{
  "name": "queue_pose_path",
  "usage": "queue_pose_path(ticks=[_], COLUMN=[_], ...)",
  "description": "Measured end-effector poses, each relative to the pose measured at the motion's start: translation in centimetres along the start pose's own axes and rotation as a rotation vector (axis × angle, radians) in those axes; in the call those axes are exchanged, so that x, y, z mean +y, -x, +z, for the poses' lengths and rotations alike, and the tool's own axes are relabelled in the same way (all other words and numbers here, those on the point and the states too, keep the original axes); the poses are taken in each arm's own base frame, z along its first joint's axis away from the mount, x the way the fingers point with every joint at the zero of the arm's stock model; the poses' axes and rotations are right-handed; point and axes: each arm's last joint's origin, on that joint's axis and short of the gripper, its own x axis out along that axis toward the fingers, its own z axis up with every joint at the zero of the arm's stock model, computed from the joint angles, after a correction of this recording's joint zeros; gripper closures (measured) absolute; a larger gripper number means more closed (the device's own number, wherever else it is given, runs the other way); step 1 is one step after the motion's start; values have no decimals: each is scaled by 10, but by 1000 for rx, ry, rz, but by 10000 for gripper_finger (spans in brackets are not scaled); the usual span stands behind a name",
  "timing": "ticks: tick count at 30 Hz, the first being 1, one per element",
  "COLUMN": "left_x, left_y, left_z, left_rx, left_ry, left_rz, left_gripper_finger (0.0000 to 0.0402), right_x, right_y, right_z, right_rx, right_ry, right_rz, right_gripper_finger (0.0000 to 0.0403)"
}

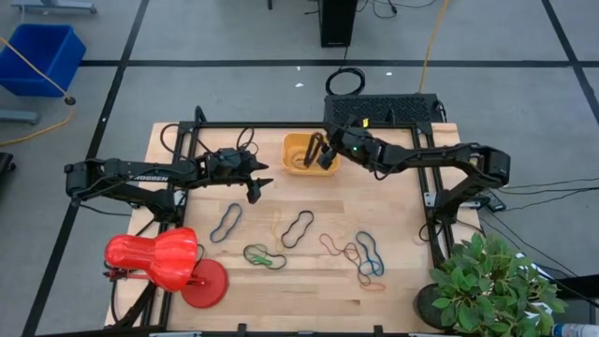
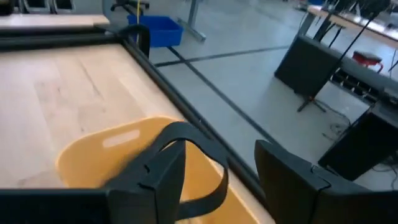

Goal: Pick and place rubber bands into bin
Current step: Put the top right black rubber band into the yellow bin, then put the top left blue rubber band into the yellow bin

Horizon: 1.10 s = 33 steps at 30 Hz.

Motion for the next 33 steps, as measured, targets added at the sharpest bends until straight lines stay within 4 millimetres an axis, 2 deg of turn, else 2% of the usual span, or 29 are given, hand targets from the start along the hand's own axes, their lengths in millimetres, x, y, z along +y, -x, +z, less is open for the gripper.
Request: queue_pose_path(ticks=[9, 21, 23, 28, 33], left_x=[0, 0, 0, -1, 0], left_y=[0, 0, 0, 5, 21], left_z=[0, 0, 0, -7, -11], left_rx=[1, 1, 5, 114, 315], left_ry=[-1, 0, -3, -5, -23], left_rz=[0, 0, -4, -47, -28], left_gripper_finger=[163, 163, 163, 163, 163], right_x=[-5, -11, -10, -4, -6], right_y=[-5, -7, -6, 4, 23], right_z=[-15, -19, -18, -12, -5], right_rx=[126, 156, 159, 173, 205], right_ry=[-140, -211, -215, -276, -273], right_rz=[-21, -42, 6, 262, 295], right_gripper_finger=[218, 219, 218, 217, 219])
